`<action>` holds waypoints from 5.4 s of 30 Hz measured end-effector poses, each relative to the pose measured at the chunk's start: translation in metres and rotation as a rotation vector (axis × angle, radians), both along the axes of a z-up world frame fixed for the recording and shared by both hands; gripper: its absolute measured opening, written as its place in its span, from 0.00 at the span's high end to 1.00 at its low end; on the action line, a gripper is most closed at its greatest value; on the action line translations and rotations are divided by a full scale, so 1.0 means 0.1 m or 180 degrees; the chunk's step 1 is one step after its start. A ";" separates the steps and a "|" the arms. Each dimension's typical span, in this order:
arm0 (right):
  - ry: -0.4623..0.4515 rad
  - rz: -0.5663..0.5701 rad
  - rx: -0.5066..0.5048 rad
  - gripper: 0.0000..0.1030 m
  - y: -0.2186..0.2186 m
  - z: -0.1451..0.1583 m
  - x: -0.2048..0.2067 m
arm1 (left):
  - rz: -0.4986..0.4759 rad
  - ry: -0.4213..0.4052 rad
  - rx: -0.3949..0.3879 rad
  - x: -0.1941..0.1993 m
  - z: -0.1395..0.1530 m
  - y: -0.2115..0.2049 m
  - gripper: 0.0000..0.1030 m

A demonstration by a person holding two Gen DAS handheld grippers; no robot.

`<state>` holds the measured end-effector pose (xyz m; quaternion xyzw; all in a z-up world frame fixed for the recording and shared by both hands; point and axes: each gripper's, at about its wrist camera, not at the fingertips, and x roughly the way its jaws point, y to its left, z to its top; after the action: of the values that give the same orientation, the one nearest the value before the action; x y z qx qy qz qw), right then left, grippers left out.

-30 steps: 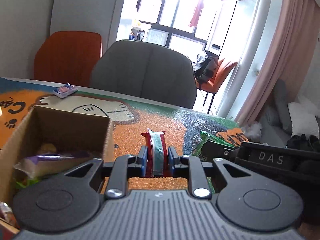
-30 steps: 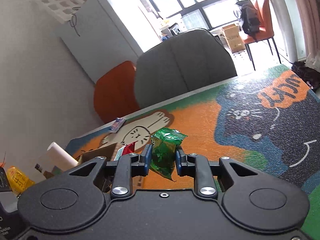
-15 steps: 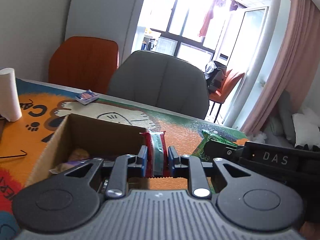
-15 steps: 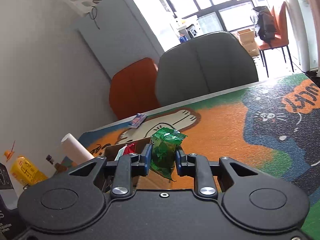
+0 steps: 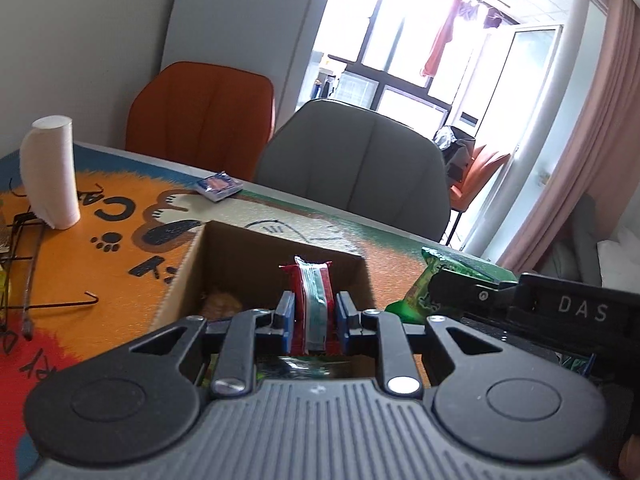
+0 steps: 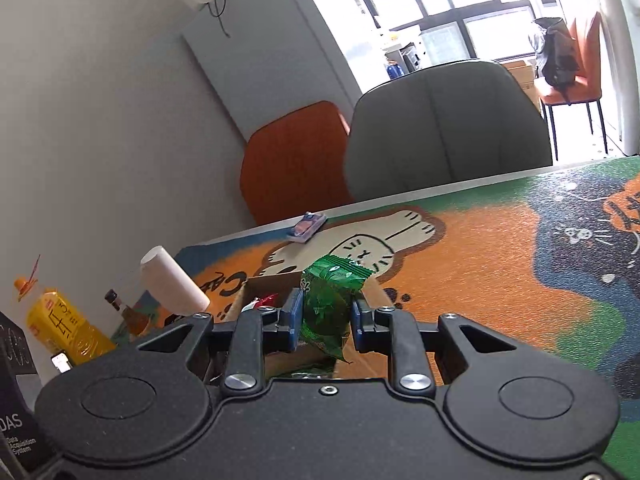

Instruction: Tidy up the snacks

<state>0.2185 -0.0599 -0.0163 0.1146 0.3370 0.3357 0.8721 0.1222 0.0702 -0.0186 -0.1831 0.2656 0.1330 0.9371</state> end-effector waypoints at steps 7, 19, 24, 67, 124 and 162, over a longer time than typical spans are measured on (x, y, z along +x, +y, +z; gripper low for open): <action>0.0013 0.0077 -0.0019 0.78 0.17 -0.02 -0.01 | 0.0092 0.0036 -0.0144 -0.07 -0.05 0.21 0.75; -0.0006 0.0136 -0.0038 0.66 0.33 0.01 0.00 | 0.0187 0.0086 -0.0138 -0.15 -0.08 0.36 0.53; 0.0024 0.0086 -0.0043 0.63 0.27 0.01 -0.02 | 0.0185 0.0089 -0.0115 -0.16 -0.07 0.37 0.41; -0.0182 -0.0288 -0.0333 0.00 -0.87 0.27 -0.67 | -0.0357 0.0143 0.0171 -0.55 0.19 -0.27 0.00; -0.0410 -0.0439 -0.0578 0.00 -1.33 0.49 -1.32 | -0.0629 0.0145 0.0392 -1.24 0.39 -0.53 0.00; -0.0375 -0.0392 -0.0585 0.00 -1.34 0.52 -1.33 | -0.0687 0.0126 0.0453 -1.27 0.44 -0.59 0.00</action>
<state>0.0852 -0.1935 0.0352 0.0347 0.3068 0.2553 0.9162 -0.0049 0.0114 0.0259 -0.0838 0.2921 0.0535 0.9512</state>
